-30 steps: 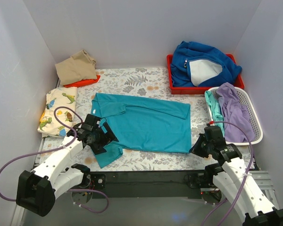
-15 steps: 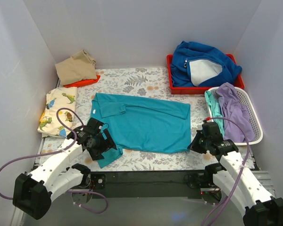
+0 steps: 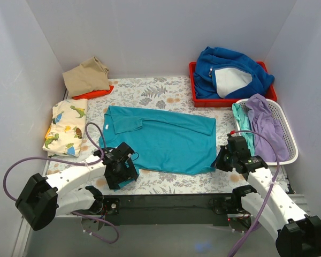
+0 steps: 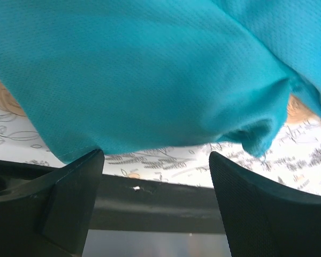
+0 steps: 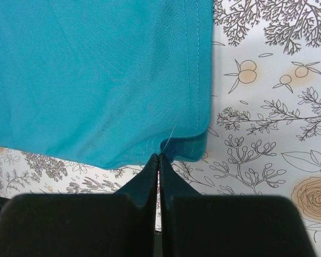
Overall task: Fold and stack the t-shirts
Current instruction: Fold the tshirt
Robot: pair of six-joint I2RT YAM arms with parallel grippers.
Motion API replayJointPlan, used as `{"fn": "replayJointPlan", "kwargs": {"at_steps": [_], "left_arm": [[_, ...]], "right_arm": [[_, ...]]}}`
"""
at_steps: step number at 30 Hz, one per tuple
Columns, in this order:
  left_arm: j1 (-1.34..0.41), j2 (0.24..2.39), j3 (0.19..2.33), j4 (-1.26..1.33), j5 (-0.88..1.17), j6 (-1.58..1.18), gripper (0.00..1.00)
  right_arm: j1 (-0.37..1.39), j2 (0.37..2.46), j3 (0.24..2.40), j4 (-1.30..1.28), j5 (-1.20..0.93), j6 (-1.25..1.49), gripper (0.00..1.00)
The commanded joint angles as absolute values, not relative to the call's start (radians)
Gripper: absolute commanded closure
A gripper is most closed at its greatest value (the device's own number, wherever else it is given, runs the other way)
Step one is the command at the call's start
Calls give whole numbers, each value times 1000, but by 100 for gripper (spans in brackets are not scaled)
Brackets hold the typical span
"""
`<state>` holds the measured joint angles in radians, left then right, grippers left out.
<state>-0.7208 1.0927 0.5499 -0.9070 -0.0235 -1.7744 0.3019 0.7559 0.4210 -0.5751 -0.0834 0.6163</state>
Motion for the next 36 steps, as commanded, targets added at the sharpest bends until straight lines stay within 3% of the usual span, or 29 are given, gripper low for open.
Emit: {"fn": "replayJointPlan", "kwargs": {"at_steps": [1, 10, 20, 36], "left_arm": [[-750, 1115, 569, -919, -135, -1853, 22], [-945, 1153, 670, -985, -393, -2058, 22], [-1040, 1253, 680, -973, -422, -2117, 21], [-1134, 1336, 635, -908, -522, -2152, 43]], "right_arm": [[305, 770, 453, -523, -101, 586, 99], [305, 805, 440, -489, -118, 560, 99], [305, 838, 448, -477, -103, 528, 99], [305, 847, 431, -465, -98, 535, 99]]}}
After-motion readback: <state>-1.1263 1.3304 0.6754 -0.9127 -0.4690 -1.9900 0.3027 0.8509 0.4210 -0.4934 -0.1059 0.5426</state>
